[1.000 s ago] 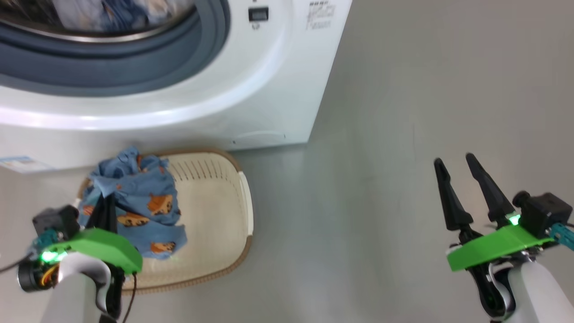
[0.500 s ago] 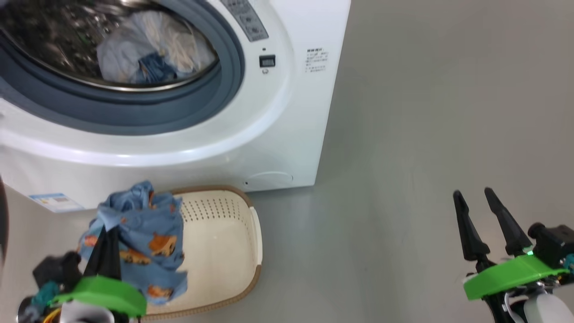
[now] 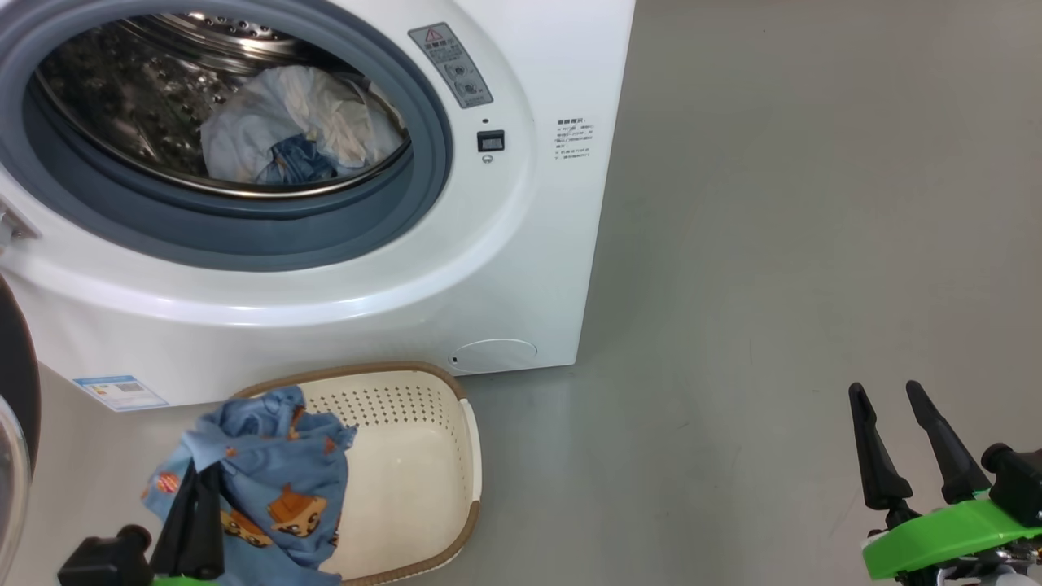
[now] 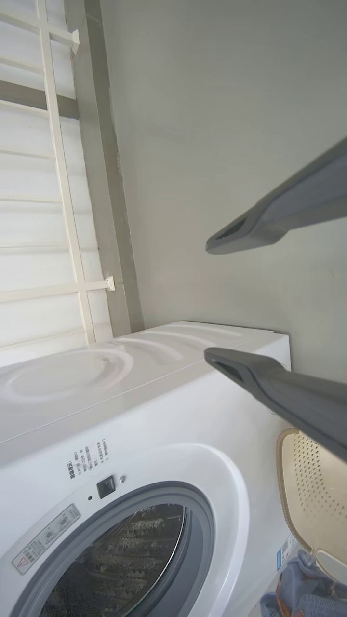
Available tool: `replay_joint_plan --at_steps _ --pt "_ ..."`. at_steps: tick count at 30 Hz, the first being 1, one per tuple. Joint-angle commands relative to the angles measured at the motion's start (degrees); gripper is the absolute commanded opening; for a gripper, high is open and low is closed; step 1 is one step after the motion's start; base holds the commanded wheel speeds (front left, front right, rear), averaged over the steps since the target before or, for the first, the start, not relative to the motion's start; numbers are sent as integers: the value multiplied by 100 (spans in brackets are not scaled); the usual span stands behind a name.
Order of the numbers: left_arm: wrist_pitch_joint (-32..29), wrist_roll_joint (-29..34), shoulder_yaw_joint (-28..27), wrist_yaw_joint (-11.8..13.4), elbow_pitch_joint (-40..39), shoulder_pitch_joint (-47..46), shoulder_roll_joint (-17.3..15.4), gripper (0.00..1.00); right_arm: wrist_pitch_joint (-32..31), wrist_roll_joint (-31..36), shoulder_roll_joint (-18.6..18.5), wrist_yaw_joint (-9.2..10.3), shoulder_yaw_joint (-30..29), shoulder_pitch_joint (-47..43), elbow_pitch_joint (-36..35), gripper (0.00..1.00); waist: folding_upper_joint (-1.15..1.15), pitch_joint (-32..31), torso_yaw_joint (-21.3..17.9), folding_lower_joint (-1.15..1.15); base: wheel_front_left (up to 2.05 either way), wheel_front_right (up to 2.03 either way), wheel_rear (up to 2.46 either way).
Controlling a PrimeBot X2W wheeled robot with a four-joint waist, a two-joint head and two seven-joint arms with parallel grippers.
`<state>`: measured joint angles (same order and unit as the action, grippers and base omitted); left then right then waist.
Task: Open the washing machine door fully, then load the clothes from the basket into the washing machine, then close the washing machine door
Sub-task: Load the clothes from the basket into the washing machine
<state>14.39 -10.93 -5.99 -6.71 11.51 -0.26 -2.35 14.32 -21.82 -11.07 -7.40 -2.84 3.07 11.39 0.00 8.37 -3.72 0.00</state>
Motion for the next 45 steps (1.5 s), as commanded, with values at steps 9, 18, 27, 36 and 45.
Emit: replay_joint_plan --at_steps 9,18,27,36,45 --pt "61 -229 80 259 -519 126 -55 0 68 39 -55 -9 32 -62 -190 100 0 56 -9 0 0 0 0" --pt "61 -410 113 306 -470 -244 -54 0 68 36 -23 -9 30 40 -221 100 0 230 -24 0 0 0 0" --pt "61 -283 -3 280 -544 -1129 -57 0 68 27 48 -9 63 206 -232 100 0 528 -46 0 0 0 0" --pt "61 -138 -141 224 -160 -2692 -268 0 68 -2 134 -9 217 476 -221 100 0 860 -165 0 0 0 0" --pt "61 38 -95 173 1296 -4119 -561 0 68 -64 228 -9 380 707 -197 100 0 1173 -455 0 0 0 0"
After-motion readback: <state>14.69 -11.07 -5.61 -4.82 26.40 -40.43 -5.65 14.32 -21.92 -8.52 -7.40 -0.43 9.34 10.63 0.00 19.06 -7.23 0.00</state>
